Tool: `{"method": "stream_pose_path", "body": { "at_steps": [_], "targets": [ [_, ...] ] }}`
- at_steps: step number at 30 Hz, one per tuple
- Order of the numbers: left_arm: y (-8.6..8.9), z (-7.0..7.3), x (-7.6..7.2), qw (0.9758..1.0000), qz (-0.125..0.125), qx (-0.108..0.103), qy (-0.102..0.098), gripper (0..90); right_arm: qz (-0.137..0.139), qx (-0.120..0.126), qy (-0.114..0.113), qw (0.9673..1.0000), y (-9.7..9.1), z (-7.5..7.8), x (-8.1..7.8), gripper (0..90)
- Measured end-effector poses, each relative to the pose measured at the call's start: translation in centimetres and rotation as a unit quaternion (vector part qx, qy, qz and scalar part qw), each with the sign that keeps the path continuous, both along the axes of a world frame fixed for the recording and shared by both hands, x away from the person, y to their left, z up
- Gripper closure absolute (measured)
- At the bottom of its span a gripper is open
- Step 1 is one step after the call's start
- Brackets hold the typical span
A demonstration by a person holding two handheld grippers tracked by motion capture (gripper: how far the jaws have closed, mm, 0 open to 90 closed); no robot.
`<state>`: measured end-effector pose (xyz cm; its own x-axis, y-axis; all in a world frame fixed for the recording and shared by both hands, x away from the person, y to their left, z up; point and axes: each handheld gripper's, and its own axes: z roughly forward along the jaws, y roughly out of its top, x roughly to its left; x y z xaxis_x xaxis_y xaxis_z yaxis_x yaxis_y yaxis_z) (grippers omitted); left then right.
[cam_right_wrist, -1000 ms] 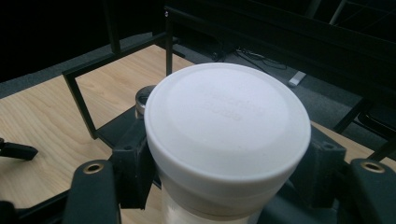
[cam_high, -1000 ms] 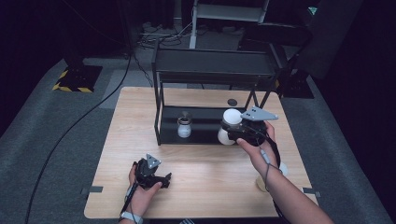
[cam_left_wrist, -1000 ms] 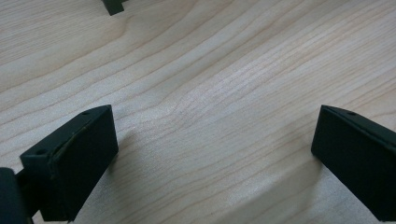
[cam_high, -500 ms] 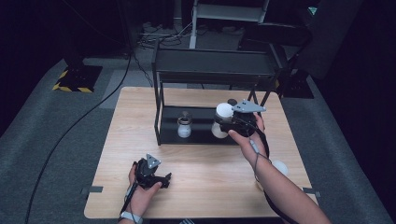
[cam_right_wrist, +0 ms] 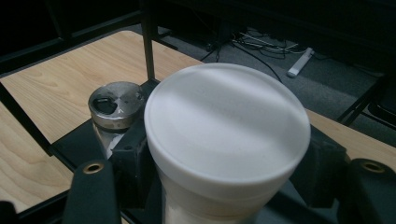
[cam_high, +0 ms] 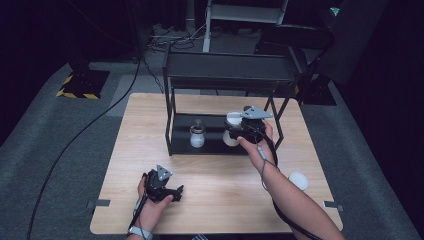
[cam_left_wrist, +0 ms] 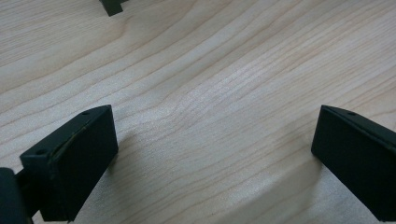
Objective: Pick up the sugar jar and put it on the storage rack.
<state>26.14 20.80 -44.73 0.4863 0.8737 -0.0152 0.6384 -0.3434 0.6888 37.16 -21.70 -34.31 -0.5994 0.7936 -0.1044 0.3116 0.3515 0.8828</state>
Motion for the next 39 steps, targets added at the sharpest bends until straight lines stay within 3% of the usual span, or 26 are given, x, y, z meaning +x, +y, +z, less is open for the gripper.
{"method": "stream_pose_path", "body": {
  "at_steps": [20, 39],
  "targets": [
    [0.0, 0.0, 0.0, 1.0, -0.001, -0.001, 0.0, 0.5, -0.01, 0.0, 0.016, 0.9998, 1.5, -3.3, 1.9, 33.7],
    [0.1, 0.0, 0.1, 1.0, -0.003, 0.0, 0.0, 0.5, -0.013, -0.001, 0.025, 0.9996, 1.6, -4.3, 2.5, 33.5]
  ]
}}
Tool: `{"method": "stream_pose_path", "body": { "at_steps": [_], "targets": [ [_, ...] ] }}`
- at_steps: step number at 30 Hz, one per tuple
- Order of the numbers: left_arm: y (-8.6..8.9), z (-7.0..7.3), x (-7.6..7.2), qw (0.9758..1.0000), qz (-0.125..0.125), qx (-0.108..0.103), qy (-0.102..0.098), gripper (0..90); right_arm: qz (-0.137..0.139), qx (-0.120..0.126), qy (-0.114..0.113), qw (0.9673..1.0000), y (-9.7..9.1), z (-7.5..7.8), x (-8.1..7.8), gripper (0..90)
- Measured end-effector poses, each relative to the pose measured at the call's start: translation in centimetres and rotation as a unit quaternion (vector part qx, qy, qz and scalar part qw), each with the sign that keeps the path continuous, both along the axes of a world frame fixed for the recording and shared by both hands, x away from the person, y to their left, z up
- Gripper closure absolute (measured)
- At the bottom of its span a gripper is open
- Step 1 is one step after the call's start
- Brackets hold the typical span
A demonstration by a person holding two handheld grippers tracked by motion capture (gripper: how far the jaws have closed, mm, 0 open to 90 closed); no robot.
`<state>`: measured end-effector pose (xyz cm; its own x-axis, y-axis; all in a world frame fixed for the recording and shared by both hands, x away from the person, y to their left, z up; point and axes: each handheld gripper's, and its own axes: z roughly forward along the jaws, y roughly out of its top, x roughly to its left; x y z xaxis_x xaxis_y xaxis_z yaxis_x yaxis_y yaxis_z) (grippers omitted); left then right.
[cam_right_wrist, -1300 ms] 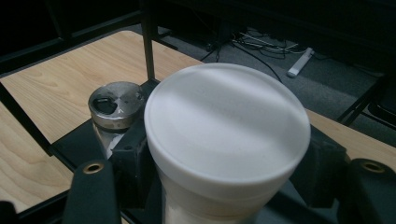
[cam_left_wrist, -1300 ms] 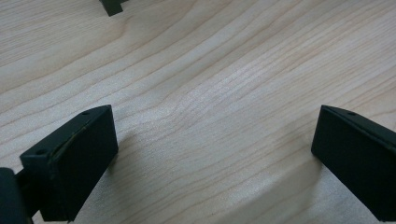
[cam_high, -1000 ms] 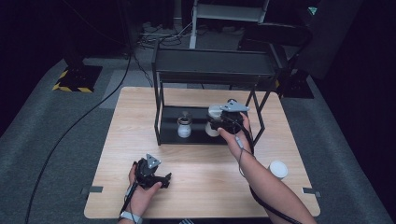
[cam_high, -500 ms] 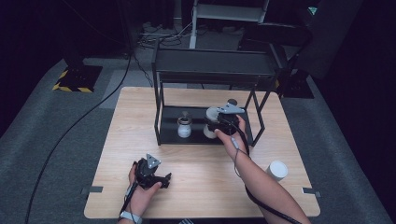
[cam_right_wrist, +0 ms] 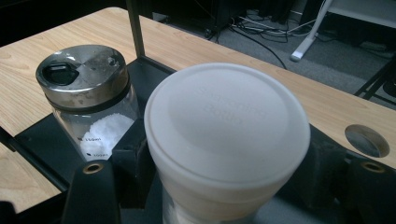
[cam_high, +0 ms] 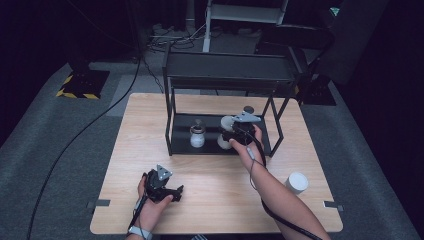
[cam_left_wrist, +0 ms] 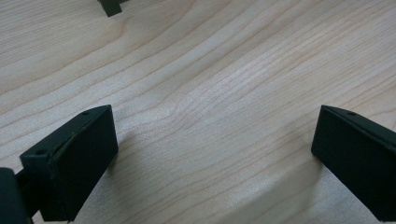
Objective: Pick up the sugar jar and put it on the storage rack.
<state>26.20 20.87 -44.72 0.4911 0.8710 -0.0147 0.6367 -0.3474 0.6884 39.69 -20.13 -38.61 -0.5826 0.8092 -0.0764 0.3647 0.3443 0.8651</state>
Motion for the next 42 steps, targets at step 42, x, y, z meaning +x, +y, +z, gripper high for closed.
{"method": "stream_pose_path", "body": {
  "at_steps": [42],
  "targets": [
    [-0.2, 0.0, 0.0, 1.0, 0.005, 0.001, 0.0, 0.4, 0.002, 0.056, -0.038, 0.9977, -9.5, 8.3, -11.4, 10.6]
  ]
}}
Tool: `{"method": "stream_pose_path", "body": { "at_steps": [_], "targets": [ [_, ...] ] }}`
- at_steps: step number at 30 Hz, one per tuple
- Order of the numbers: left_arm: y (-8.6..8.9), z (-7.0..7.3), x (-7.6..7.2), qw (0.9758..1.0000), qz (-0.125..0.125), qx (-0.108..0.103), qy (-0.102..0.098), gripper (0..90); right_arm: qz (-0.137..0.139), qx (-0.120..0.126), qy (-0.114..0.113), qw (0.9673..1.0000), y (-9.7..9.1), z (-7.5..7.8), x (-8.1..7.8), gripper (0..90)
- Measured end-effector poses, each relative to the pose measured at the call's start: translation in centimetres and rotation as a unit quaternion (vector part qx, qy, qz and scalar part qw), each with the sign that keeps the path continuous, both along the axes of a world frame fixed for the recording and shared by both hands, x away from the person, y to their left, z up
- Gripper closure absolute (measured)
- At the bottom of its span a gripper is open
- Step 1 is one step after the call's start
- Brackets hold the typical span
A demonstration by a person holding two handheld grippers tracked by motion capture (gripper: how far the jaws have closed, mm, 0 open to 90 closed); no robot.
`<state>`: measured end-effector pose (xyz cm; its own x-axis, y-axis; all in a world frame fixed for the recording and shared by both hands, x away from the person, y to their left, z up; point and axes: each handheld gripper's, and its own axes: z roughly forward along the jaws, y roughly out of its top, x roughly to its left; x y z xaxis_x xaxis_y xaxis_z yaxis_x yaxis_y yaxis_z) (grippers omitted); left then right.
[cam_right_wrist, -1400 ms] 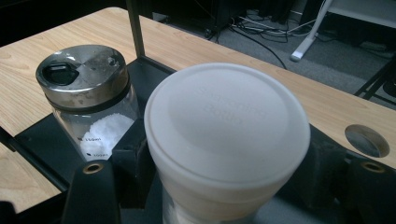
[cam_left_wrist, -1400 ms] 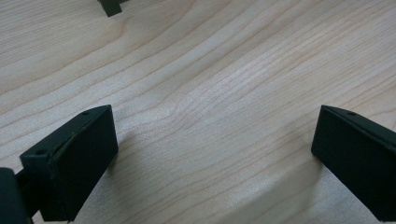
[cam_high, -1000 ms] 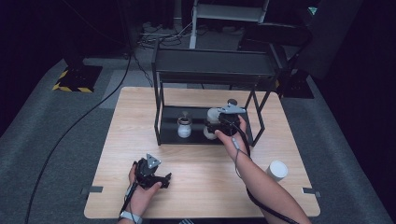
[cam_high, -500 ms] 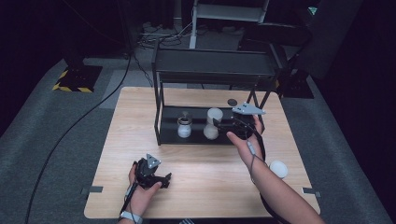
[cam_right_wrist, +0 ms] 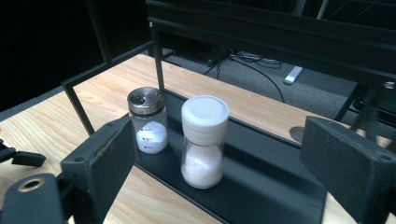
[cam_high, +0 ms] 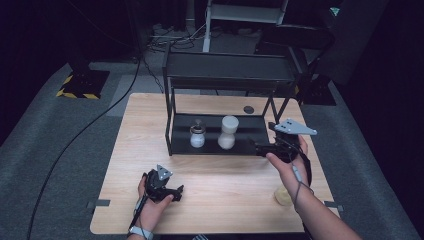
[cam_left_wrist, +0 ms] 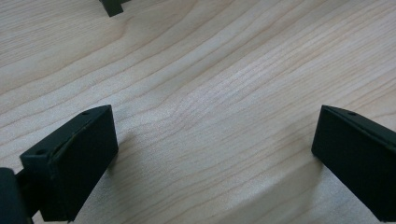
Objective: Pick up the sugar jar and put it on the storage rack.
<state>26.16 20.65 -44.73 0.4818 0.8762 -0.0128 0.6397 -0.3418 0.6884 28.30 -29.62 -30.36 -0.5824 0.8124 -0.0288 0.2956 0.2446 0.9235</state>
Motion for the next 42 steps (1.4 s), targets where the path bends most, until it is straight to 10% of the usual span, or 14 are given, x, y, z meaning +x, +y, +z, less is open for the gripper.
{"method": "stream_pose_path", "body": {
  "at_steps": [20, 42],
  "targets": [
    [-0.1, 0.0, 0.0, 1.0, 0.002, -0.001, 0.0, 0.3, -0.008, -0.006, 0.004, 0.9999, -5.2, 0.7, -5.4, 10.6],
    [-0.1, 0.0, 0.0, 1.0, 0.004, -0.001, -0.001, 0.3, -0.049, -0.017, 0.04, 0.9979, -8.7, -3.0, -8.7, 7.8]
  ]
}}
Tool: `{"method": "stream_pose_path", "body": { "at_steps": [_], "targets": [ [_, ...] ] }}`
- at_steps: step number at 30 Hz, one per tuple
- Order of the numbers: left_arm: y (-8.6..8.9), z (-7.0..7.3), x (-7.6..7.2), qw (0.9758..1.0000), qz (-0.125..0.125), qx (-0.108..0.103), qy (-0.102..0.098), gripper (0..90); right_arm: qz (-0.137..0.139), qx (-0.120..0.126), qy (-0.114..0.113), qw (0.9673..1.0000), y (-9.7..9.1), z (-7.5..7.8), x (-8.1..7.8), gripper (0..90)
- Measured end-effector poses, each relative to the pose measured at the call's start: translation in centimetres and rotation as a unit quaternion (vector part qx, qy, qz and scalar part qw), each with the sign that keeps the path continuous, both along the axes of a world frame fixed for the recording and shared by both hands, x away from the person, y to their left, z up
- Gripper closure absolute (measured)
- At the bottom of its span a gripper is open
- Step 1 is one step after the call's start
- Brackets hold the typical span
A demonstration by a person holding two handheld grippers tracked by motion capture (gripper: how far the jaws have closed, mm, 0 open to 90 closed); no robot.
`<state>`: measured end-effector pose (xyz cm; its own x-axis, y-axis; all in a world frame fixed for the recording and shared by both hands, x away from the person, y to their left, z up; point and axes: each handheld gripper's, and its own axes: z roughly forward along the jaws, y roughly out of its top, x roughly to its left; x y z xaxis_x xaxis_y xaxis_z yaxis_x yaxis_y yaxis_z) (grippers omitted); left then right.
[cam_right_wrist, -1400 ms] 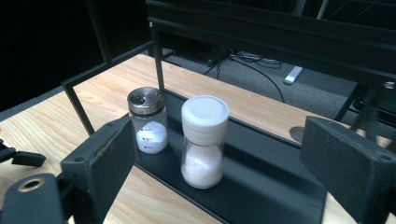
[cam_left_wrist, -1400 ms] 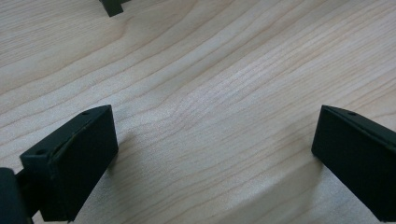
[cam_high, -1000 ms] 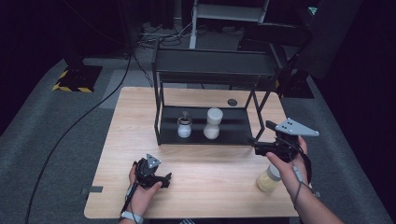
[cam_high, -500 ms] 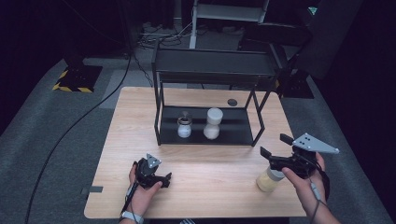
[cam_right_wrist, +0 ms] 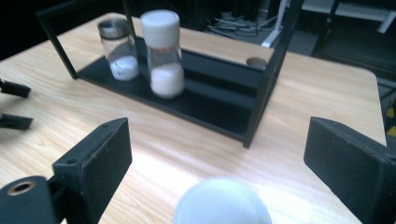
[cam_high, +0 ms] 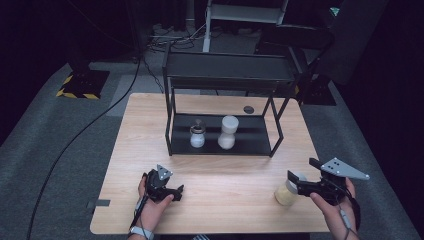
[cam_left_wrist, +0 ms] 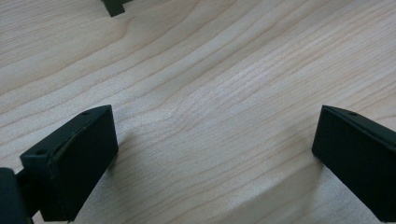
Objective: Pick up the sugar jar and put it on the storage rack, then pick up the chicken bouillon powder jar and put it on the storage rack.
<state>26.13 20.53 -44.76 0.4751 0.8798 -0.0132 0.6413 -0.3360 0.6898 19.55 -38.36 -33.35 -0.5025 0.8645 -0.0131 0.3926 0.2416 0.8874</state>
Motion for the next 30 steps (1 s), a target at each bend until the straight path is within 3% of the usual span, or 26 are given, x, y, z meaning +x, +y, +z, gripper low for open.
{"method": "stream_pose_path", "body": {
  "at_steps": [23, 30],
  "targets": [
    [0.0, 0.0, 0.0, 1.0, 0.0, 0.0, 0.0, 0.3, -0.011, 0.0, 0.054, 0.9985, -0.4, -4.3, 0.1, 9.3],
    [0.0, 0.0, 0.0, 1.0, 0.0, 0.0, 0.0, 0.3, -0.006, -0.016, 0.063, 0.9979, -0.3, -5.0, 0.3, 21.7]
  ]
}}
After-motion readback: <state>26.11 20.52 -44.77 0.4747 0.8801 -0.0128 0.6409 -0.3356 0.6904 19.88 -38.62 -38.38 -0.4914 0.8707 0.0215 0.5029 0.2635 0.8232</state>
